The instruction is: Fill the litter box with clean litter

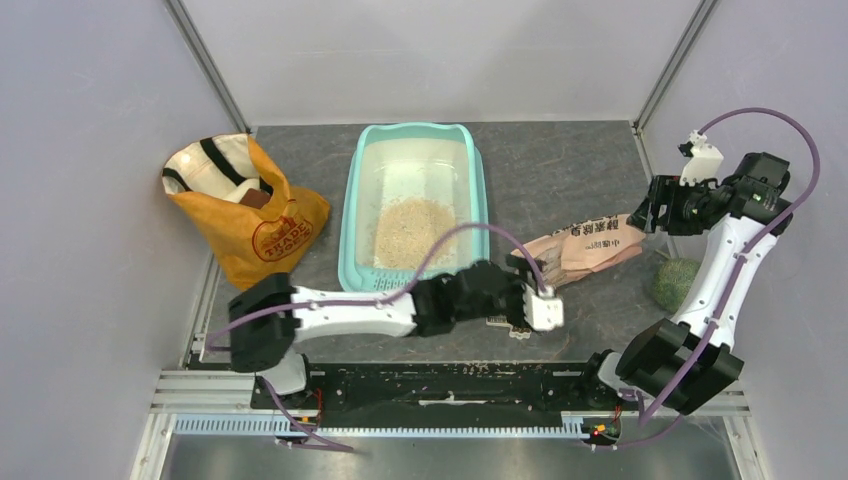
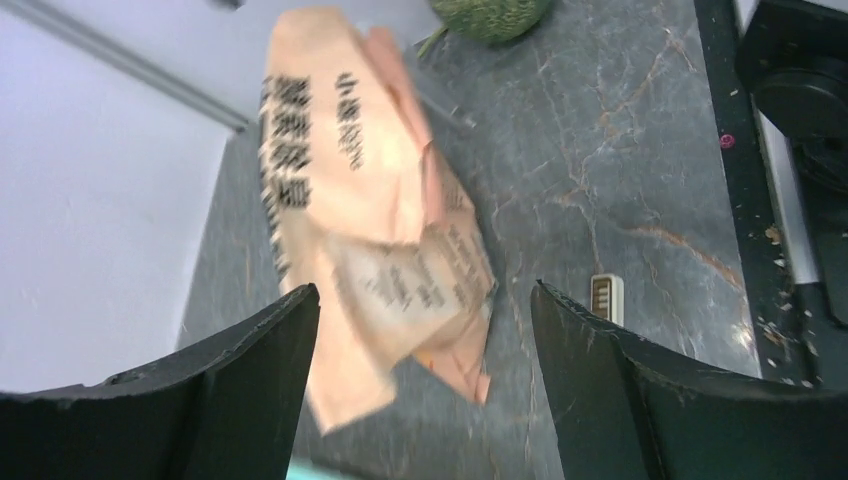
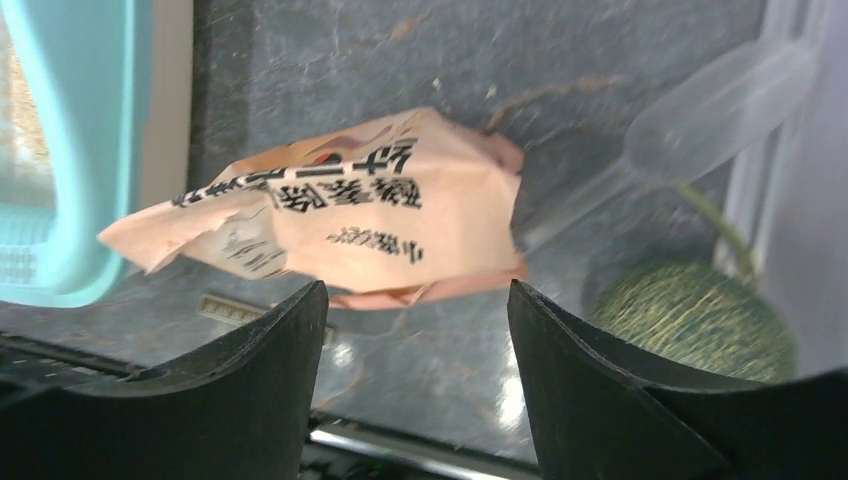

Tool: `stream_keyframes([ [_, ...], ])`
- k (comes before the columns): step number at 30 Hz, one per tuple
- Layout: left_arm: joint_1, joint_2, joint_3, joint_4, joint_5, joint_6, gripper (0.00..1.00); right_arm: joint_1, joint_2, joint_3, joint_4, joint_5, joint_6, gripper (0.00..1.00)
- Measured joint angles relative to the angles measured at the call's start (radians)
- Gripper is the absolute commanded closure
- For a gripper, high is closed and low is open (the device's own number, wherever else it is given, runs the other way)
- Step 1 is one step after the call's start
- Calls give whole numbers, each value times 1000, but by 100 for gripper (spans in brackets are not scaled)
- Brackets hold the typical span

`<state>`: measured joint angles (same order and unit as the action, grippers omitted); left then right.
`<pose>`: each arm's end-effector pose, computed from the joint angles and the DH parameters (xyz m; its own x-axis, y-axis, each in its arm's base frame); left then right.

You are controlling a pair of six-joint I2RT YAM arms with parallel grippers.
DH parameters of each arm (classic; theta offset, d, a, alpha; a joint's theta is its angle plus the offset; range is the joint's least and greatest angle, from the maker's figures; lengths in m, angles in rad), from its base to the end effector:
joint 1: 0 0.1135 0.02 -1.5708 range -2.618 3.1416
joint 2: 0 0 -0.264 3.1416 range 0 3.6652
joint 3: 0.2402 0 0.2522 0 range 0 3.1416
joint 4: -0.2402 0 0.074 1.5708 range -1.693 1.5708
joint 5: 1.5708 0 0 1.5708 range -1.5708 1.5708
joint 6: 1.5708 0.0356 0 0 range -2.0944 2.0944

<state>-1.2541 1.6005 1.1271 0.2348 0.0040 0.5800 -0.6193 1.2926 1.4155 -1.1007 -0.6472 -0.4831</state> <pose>0.1181 -0.3609 0.2932 0.4599 0.3565 -0.8133 0.8362 0.1343 0.5317 0.2083 -0.1221 0.3720 -0.6856 0.0337 -0.7272 -0.1466 0.9721 0.1832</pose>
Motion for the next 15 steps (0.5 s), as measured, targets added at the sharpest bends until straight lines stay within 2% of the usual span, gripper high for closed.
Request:
stream_keyframes([
  [1,-49,43,-5,60,-22,50,18,0,6,10,-34,10,29,26],
  [5,-109,238,5,261,-100,214,22,0,42,53,-125,30,108,26],
  [10,-117,434,52,422,-163,370,25,0,108,94,-172,40,152,25],
  [15,-117,531,124,551,-196,491,26,0,118,95,-200,42,157,25],
])
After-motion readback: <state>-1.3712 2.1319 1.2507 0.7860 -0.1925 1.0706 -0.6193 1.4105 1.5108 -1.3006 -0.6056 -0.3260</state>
